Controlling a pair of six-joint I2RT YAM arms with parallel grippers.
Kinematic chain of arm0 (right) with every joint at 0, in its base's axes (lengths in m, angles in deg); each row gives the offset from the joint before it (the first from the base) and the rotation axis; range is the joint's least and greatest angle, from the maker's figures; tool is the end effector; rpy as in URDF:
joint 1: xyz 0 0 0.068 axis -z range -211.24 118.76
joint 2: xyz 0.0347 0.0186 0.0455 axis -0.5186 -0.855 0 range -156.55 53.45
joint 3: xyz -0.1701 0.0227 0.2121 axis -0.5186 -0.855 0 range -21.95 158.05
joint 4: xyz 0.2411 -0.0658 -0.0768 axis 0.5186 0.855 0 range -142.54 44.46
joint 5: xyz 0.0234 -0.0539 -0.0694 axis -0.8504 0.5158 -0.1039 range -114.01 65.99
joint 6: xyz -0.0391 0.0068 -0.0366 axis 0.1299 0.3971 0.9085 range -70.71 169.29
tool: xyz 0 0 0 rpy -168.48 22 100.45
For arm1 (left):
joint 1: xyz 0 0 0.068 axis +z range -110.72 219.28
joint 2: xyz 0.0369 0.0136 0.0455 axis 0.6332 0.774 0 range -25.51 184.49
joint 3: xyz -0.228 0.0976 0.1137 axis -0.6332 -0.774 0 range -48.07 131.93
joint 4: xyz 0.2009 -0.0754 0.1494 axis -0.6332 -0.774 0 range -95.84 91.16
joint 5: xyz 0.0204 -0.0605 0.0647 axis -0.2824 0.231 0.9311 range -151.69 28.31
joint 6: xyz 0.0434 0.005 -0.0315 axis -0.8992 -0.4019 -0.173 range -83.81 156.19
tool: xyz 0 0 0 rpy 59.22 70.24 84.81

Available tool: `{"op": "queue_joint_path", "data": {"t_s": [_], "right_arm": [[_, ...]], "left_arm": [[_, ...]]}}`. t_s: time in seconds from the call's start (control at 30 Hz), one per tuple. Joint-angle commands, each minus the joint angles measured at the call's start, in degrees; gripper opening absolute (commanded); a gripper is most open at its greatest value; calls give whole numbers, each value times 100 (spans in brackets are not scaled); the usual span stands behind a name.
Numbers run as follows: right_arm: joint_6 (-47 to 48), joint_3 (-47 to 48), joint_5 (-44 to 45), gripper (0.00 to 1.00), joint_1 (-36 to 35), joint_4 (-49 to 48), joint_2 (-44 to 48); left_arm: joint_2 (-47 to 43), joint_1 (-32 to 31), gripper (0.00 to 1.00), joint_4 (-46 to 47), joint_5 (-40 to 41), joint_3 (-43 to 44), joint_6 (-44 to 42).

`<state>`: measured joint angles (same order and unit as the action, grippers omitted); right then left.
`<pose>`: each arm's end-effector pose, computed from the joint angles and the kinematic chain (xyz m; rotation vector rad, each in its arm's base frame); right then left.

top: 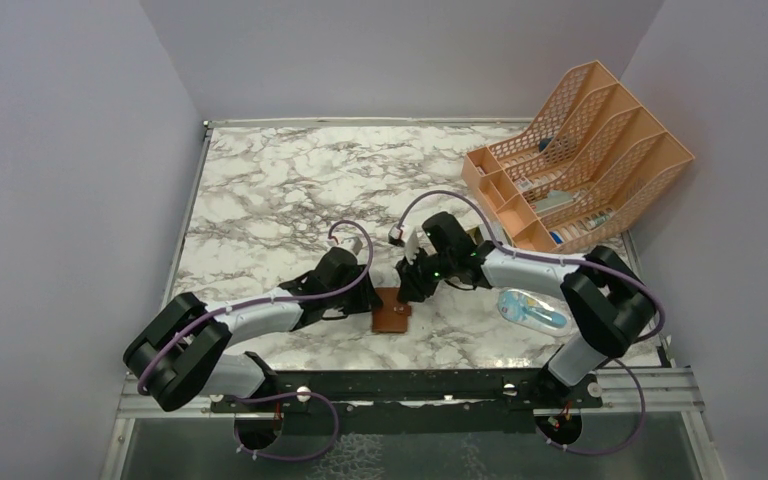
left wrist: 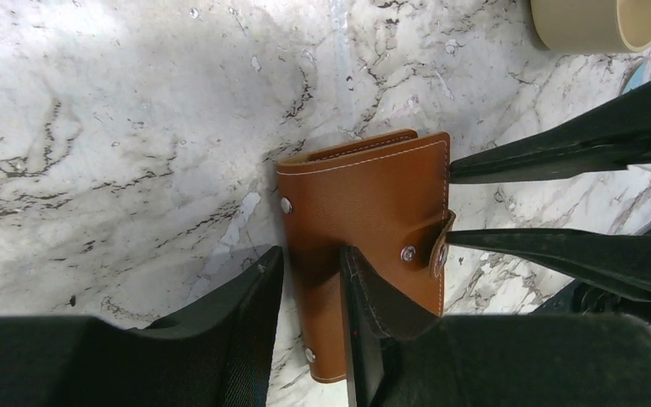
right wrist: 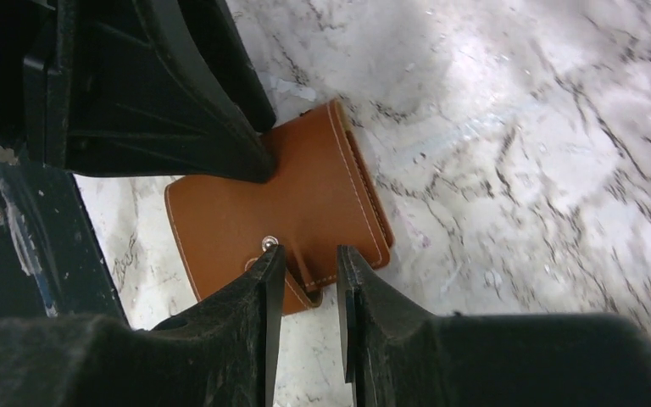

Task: Put the credit cards into the card holder
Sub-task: Close the card holder at the center of the board.

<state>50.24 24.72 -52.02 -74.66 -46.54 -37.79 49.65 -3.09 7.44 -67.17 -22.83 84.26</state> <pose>0.2132 0.2248 0.1668 -1.1614 2.2507 0.9140 0.1715 -0.1610 0.1444 -0.0733 2.5051 -0.8459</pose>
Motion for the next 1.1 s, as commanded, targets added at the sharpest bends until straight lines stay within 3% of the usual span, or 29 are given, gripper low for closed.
{"op": "queue_joint_path", "data": {"t_s": [0.0, 0.33, 0.6, 0.7, 0.87, 1.07], "right_arm": [[804, 437, -1078, 29, 83, 602, -368], [1359, 617, -1546, 29, 115, 891, -569], [1489, 878, -1222, 26, 114, 1258, -911], [1472, 828, -1014, 31, 115, 1188, -820], [1573, 882, -1004, 31, 119, 1333, -876], [1472, 963, -536, 43, 118, 1443, -765]], "left_arm": [[126, 167, 33, -237, -48, 147, -312], [326, 321, 33, -50, -336, 242, -369], [295, 335, 33, -56, -343, 241, -343], [275, 335, 33, -60, -340, 224, -343], [296, 343, 33, -60, -349, 258, -350], [314, 343, 33, -94, -349, 278, -377]]}}
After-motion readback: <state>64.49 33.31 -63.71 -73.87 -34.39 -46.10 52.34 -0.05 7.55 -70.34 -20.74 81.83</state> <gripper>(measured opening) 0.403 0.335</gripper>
